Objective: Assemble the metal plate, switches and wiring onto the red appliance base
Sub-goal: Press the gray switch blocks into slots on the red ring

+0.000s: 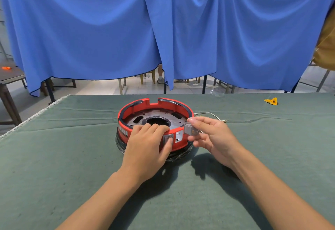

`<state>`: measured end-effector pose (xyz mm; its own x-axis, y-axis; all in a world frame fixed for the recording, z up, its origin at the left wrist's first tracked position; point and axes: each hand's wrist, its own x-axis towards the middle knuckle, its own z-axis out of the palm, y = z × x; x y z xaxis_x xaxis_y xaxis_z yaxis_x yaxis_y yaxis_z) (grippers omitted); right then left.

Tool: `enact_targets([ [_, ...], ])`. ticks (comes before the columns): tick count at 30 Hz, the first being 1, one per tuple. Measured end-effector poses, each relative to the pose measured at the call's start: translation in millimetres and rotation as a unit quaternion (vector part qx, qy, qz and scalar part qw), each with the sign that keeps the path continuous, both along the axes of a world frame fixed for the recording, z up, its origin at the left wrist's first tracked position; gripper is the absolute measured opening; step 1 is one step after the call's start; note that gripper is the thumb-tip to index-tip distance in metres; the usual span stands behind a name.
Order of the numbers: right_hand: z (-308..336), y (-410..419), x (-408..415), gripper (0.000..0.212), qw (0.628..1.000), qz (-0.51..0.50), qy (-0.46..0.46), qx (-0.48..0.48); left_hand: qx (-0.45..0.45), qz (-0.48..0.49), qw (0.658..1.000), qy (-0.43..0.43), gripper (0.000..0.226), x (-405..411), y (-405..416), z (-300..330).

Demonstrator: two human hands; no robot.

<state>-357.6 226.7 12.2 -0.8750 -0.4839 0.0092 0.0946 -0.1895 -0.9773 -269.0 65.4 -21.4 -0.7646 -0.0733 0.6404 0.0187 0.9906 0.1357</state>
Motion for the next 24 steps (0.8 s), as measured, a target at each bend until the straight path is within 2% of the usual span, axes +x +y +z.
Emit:
enact_targets([
  [3, 3.1, 5.8, -2.4, 0.022, 0.999, 0.021, 0.016, -0.018, 0.0, 0.001, 1.0, 0.009, 0.032, -1.9, -0.4, 0.4],
  [6, 0.5, 4.0, -3.0, 0.032, 0.994, -0.035, 0.097, 0.031, 0.006, -0.003, 1.0, 0.011, 0.034, -3.7, -3.1, 3.6],
  [7, -2.1, 3.3, -2.6, 0.032, 0.984, -0.069, 0.15, 0.072, 0.006, -0.006, 1.0, 0.011, 0.035, -4.4, -3.8, 4.4],
  [10, -11.0, 2.1, 1.4, 0.032, 0.92, -0.136, 0.315, 0.19, 0.007, -0.013, 1.0, 0.013, 0.037, -4.8, -2.7, 5.0],
  [12, -14.8, 2.9, 4.4, 0.033, 0.892, -0.152, 0.365, 0.219, 0.01, -0.015, 1.0, 0.018, 0.037, -4.6, -0.5, 4.3],
  [18, -20.3, 3.6, 3.7, 0.037, 0.877, -0.175, 0.392, 0.217, 0.026, -0.011, 0.999, 0.034, 0.035, -5.2, 1.4, 3.5],
  [24, -26.0, 5.0, 5.0, 0.032, 0.861, -0.188, 0.414, 0.229, 0.036, -0.03, 0.999, 0.028, 0.035, -5.8, -3.6, 2.2],
])
